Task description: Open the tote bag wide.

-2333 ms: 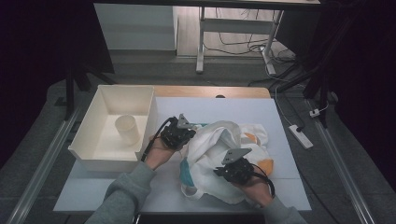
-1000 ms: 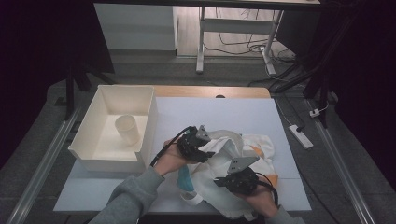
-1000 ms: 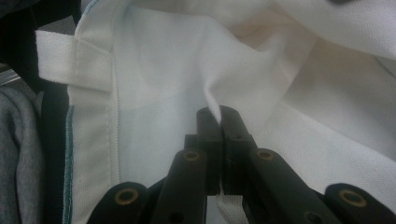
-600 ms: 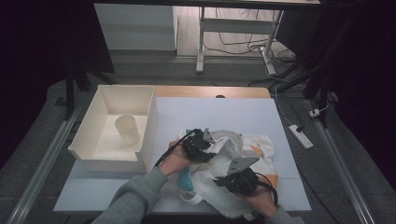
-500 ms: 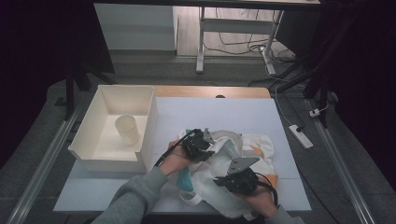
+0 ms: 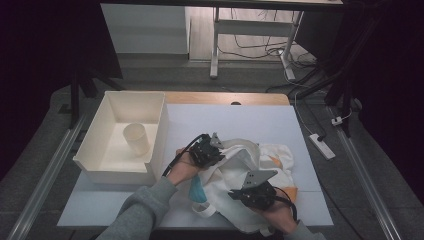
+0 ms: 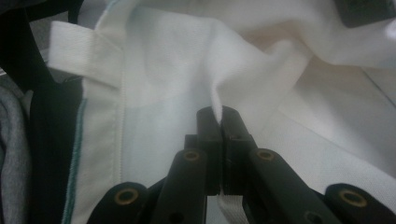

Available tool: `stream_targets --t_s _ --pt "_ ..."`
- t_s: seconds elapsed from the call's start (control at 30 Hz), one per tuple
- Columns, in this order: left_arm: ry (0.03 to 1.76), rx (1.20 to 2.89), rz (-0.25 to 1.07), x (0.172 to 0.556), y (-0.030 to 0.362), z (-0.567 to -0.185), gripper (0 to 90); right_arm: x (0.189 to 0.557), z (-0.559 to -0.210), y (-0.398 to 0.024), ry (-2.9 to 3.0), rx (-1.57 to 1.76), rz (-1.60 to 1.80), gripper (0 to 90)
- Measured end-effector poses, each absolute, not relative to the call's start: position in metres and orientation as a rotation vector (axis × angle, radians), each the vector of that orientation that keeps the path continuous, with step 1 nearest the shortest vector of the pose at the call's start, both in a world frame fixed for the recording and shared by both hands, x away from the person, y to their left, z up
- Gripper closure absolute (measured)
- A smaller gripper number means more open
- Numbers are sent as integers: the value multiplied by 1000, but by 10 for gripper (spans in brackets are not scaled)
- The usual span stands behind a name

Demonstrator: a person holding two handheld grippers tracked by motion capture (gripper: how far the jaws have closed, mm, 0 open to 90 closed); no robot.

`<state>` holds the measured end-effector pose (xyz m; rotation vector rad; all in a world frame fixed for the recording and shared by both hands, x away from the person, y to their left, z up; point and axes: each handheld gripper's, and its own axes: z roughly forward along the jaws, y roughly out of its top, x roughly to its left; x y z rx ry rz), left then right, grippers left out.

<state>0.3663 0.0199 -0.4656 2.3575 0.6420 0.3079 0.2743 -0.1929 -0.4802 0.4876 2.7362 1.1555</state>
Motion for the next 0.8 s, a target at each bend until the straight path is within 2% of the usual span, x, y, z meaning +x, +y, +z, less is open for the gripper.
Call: stream_targets --t_s 0.6,0.8 --pt "780 2239 347 380 60 -450 869 255 -449 -189 2786 274 1212 891" --pt "797 2246 343 383 62 -454 869 254 -452 -187 2836 251 1191 890"
